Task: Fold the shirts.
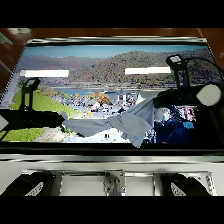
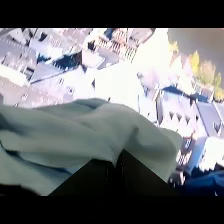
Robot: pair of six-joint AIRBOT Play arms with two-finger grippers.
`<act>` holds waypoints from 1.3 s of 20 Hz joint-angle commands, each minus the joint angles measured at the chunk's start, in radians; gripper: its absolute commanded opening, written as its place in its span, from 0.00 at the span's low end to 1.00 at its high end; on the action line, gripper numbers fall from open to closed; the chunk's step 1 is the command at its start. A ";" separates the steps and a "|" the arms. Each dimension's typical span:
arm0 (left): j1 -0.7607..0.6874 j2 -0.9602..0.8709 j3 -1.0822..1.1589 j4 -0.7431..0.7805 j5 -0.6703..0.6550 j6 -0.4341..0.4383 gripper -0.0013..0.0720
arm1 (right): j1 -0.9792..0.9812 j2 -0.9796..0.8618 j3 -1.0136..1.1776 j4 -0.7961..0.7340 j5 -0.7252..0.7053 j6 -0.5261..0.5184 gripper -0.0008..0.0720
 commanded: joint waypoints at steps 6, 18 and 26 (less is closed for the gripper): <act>-0.043 -0.114 -0.114 0.002 0.146 -0.056 0.07 | -0.001 -0.367 -0.025 0.072 -0.376 0.200 0.65; -0.043 -0.161 -0.114 0.002 0.165 -0.056 0.07 | -0.438 -0.393 -0.179 0.454 0.016 0.073 0.89; -0.043 -0.161 -0.114 -0.005 0.164 -0.056 0.07 | -0.359 -0.565 -0.193 0.627 -0.038 0.052 0.89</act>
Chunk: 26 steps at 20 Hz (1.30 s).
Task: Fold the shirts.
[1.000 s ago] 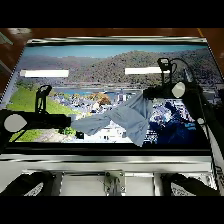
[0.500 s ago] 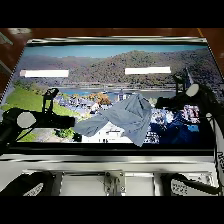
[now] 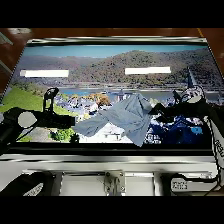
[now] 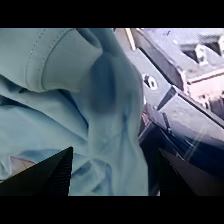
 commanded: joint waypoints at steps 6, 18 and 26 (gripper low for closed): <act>0.000 0.001 0.001 -0.007 0.002 0.000 0.07 | 0.089 -0.086 -0.003 0.100 -0.054 -0.034 0.10; 0.114 0.096 0.498 0.185 -0.053 0.066 0.07 | -0.025 0.568 0.412 0.206 0.021 -0.377 0.09; 0.120 0.242 0.771 0.229 -0.134 0.196 0.07 | -0.025 0.876 0.615 -0.195 -0.135 -0.204 0.09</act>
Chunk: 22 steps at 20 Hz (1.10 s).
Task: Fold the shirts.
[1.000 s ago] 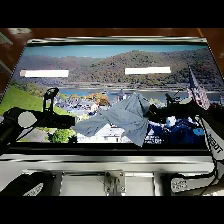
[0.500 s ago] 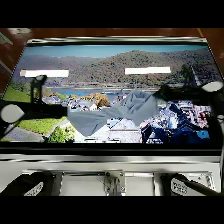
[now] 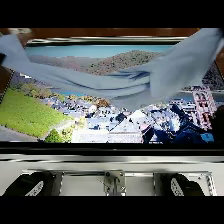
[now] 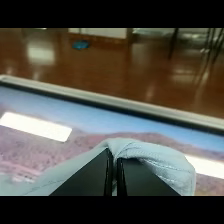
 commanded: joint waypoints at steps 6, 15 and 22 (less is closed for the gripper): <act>0.002 0.064 -0.069 0.014 -0.463 -0.027 0.07 | -0.001 0.152 0.042 -0.203 -0.002 0.210 0.09; 0.002 0.117 -0.839 -0.027 -0.320 -0.211 0.07 | 0.023 -0.062 -0.021 -0.201 0.307 0.325 0.09; 0.002 -0.007 -0.943 -0.224 0.083 -0.211 0.07 | 0.255 -0.534 -0.203 -0.186 -0.198 0.294 0.09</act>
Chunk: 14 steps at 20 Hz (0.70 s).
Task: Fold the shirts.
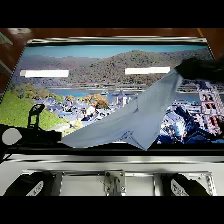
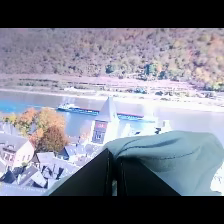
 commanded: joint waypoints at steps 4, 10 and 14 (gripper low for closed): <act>0.000 -0.131 -0.038 -0.070 0.304 -0.006 0.07 | 0.140 -0.408 -0.042 0.012 -0.496 0.061 0.09; 0.000 -0.242 -0.038 -0.071 0.331 -0.006 0.07 | 0.110 -0.474 -0.040 0.013 -0.373 0.160 0.96; 0.001 -0.241 -0.037 -0.070 0.302 -0.006 0.07 | -0.043 -0.383 -0.041 -0.214 0.041 0.075 0.86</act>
